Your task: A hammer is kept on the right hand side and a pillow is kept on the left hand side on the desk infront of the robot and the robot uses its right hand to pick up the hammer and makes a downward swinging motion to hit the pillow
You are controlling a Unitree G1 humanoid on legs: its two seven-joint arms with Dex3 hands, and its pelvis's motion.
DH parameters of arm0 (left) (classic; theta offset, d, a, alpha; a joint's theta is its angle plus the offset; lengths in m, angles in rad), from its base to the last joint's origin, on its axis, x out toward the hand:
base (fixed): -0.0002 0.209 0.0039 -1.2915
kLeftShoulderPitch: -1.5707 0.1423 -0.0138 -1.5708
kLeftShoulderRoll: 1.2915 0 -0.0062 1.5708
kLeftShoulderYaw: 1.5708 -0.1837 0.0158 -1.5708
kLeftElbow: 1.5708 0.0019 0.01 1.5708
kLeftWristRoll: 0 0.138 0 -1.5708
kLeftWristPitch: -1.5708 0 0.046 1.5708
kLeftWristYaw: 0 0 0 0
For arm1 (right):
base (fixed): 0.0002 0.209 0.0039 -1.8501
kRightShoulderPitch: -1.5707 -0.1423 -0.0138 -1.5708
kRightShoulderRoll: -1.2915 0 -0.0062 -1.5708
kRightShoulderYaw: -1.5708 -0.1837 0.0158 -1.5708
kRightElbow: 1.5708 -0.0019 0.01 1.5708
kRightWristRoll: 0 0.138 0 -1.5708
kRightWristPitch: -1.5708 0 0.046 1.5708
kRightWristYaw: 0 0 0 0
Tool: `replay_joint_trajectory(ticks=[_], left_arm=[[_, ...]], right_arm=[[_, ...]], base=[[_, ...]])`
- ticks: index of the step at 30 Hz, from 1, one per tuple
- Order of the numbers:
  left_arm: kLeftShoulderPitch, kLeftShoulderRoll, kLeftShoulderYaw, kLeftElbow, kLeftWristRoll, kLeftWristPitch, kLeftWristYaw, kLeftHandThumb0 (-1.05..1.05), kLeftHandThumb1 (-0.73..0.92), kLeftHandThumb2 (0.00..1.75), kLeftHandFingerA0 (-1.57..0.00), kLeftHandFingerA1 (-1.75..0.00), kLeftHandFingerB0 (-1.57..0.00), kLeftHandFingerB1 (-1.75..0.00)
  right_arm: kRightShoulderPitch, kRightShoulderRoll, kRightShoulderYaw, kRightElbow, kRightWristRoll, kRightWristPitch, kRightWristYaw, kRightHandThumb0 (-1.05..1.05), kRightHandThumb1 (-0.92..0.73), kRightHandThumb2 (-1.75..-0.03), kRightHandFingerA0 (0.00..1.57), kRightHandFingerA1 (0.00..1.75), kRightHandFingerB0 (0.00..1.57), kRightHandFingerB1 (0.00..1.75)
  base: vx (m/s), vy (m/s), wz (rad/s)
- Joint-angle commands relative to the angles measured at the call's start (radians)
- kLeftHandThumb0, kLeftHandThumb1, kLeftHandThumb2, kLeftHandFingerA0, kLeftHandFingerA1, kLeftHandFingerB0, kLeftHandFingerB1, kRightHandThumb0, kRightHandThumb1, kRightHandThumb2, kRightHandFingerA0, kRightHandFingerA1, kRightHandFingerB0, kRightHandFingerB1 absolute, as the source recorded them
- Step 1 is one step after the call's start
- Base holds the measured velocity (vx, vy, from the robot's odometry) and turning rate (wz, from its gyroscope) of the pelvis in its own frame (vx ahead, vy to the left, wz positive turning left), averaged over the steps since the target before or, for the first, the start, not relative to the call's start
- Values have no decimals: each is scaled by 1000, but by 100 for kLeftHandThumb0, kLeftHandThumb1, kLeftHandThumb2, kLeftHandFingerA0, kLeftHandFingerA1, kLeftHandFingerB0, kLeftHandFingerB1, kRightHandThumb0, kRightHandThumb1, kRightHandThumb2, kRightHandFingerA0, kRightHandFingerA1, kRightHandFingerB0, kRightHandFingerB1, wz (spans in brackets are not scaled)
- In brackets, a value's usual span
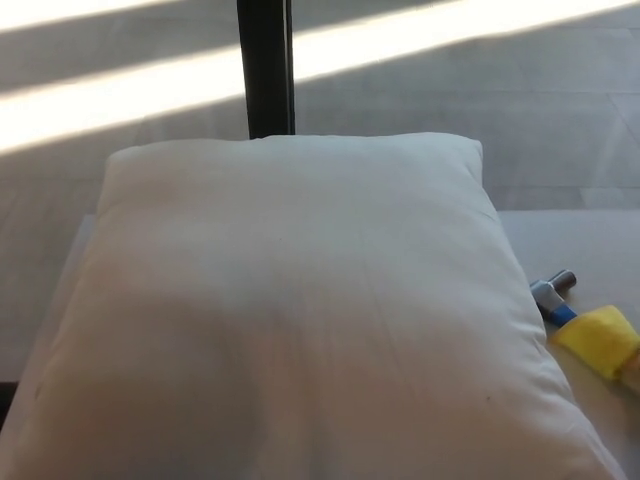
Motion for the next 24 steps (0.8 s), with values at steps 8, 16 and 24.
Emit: replay_joint_trajectory(ticks=[8,16,24], left_arm=[[22,1,5,6,-21,-21,-2,-56,68,60,-66,-66,-71,-56],[23,1,-6,3,-14,-25,0,-55,71,61,-62,-62,-66,-52],[19,-6,5,14,-26,-28,-2,-57,68,60,-70,-65,-78,-57]], right_arm=[[-7,84,158,72,-192,2,-55,-76,-60,-94,5,42,20,44],[6,80,264,72,-302,5,-72,-81,-61,-96,4,41,17,44],[-18,94,362,159,-387,175,12,-33,-44,-97,6,55,0,48]], base=[[0,0,0],[0,0,0],[0,0,0]])
